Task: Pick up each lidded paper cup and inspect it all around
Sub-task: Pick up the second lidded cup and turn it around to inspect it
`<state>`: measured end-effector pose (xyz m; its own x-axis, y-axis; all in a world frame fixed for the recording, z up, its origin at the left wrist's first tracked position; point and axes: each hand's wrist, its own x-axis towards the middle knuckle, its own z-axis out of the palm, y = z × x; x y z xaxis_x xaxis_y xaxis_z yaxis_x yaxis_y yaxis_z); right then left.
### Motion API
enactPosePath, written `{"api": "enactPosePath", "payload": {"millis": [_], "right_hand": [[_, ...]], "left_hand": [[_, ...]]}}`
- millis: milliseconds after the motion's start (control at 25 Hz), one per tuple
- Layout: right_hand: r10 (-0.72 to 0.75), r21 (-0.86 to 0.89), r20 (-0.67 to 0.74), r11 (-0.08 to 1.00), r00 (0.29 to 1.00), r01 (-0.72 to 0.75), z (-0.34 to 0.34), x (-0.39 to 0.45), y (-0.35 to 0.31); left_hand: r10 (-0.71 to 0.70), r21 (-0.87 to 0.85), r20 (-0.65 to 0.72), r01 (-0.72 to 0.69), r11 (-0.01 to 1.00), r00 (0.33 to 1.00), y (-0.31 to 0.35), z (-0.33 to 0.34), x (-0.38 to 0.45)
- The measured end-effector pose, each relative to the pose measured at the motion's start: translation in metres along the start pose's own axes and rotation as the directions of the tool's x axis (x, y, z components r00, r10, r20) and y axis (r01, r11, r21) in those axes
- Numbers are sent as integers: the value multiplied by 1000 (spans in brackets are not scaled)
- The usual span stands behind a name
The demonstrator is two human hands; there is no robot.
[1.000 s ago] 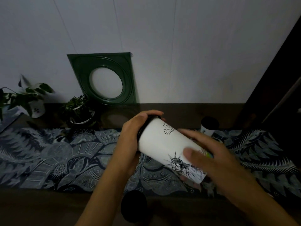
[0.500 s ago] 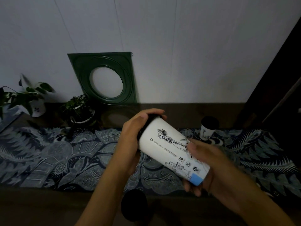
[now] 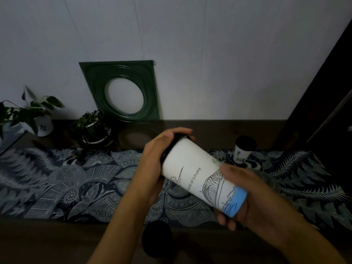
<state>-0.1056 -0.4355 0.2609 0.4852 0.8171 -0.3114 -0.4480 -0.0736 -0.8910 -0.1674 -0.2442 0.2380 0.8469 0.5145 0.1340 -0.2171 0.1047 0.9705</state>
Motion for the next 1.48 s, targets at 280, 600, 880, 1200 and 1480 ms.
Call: {"api": "enactPosePath", "payload": {"millis": [280, 600, 880, 1200, 1480], "right_hand": [[-394, -968, 137, 144, 909, 208, -6, 3, 14], [38, 63, -14, 997, 999, -37, -4, 4, 10], [-418, -958, 64, 229, 906, 173, -4, 3, 17], [-38, -116, -31, 993, 999, 34, -5, -1, 11], [-428, -866, 17, 445, 904, 227, -6, -3, 16]], "left_hand": [[-72, 60, -67, 76, 995, 995, -1, 2, 6], [-12, -21, 1, 12, 1000, 1000, -3, -1, 4], [-63, 77, -42, 66, 995, 997, -2, 1, 7], [45, 18, 18, -46, 999, 999, 0, 0, -2], [-19, 47, -11, 20, 999, 1000, 0, 0, -1]]}}
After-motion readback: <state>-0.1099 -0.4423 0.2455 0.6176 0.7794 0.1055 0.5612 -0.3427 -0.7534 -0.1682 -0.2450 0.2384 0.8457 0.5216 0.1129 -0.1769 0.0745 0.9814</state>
